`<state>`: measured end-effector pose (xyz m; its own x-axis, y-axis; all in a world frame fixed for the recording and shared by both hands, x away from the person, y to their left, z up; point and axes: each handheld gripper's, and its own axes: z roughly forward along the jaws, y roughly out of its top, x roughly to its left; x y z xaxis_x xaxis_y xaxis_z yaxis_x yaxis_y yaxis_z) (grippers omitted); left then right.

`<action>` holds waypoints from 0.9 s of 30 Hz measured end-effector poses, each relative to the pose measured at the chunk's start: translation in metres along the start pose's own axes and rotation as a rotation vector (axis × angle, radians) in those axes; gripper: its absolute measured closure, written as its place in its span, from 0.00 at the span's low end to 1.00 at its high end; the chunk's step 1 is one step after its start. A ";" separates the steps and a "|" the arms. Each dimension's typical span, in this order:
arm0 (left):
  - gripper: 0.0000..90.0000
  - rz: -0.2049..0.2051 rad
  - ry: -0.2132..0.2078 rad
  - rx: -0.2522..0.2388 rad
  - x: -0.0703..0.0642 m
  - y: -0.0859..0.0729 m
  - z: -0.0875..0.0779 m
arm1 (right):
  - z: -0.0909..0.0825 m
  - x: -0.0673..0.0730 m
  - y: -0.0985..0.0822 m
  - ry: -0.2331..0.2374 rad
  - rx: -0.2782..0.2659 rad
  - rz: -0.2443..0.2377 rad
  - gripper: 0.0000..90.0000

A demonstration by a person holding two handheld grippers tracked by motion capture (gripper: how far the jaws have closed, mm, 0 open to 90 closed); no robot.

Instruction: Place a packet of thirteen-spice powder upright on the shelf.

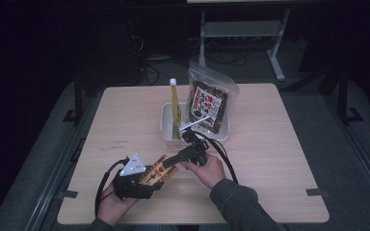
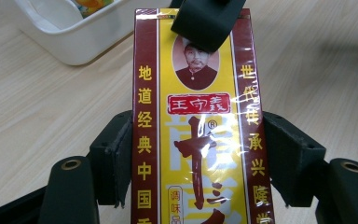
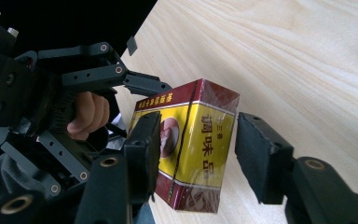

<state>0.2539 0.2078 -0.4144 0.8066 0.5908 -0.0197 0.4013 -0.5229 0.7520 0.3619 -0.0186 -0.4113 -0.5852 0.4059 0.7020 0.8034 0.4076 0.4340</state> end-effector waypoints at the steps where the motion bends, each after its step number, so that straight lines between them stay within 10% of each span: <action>1: 0.35 -0.002 0.003 -0.005 0.000 0.000 0.000 | 0.001 0.000 0.001 0.011 0.005 0.004 0.59; 27: 0.35 0.010 0.028 -0.027 0.001 -0.001 -0.001 | -0.005 0.004 0.005 0.063 -0.004 0.099 0.72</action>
<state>0.2535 0.2093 -0.4144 0.7977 0.6030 0.0064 0.3813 -0.5126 0.7693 0.3639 -0.0191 -0.4030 -0.4948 0.3915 0.7758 0.8574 0.3651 0.3626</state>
